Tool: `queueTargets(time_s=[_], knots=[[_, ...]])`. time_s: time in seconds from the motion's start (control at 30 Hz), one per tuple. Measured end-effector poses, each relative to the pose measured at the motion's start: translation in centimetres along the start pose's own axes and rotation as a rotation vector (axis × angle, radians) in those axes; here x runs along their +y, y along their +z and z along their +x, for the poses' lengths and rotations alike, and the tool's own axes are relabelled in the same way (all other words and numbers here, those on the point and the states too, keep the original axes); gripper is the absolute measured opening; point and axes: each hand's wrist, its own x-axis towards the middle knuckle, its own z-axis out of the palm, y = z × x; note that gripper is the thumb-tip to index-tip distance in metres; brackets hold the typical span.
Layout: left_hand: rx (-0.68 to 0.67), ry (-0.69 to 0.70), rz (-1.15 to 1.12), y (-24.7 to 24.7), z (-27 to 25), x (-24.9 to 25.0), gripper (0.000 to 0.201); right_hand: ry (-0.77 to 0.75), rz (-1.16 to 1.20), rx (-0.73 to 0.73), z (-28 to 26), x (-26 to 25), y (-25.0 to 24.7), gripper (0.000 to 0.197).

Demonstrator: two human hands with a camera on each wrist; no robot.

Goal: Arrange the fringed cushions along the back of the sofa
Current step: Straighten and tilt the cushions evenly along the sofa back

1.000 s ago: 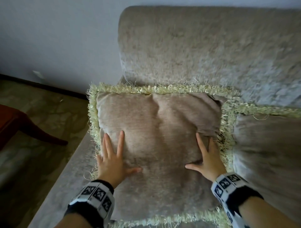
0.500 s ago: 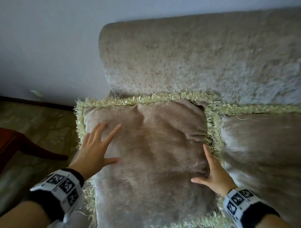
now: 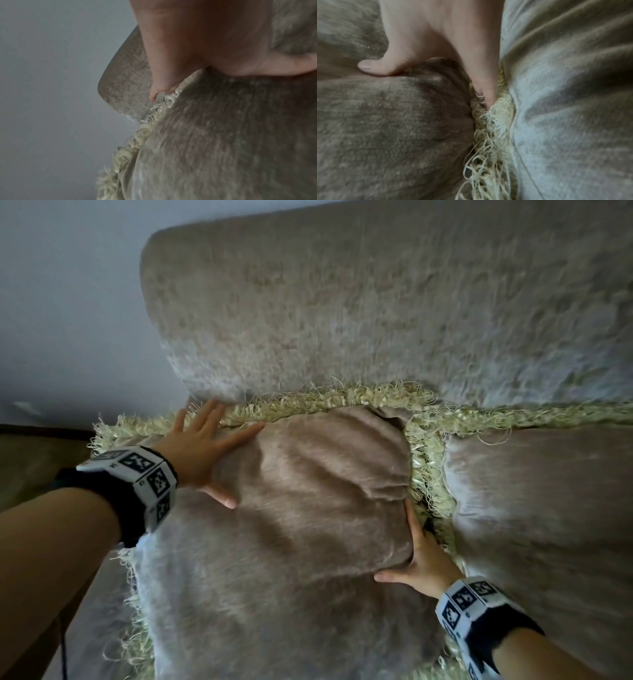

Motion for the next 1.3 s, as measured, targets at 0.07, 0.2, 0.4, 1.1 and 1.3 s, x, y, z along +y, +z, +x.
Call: queueTargets(time_s=[0.07,0.2,0.4,1.1,1.3], knots=[[-0.031,-0.026,-0.037,0.5,0.1,0.2,0.127,0.003,0.008,-0.005,0.2,0.1,0.1,0.153],[-0.065,-0.031,-0.066,0.6,1.2,0.4,0.122,0.007,0.037,0.021,0.8,0.7,0.8,0.154],[-0.054,0.022,-0.050,0.6,0.9,1.5,0.123,-0.014,0.074,0.151,-0.3,0.3,2.5,0.151],[0.221,-0.365,-0.467,5.7,-15.8,-5.8,0.086,-0.264,-0.821,0.092,-3.3,-23.8,-11.9,0.123],[0.392,-0.345,-0.656,8.0,-14.2,-1.6,0.114,-0.371,-0.811,0.095,-4.9,-19.2,-8.2,0.118]])
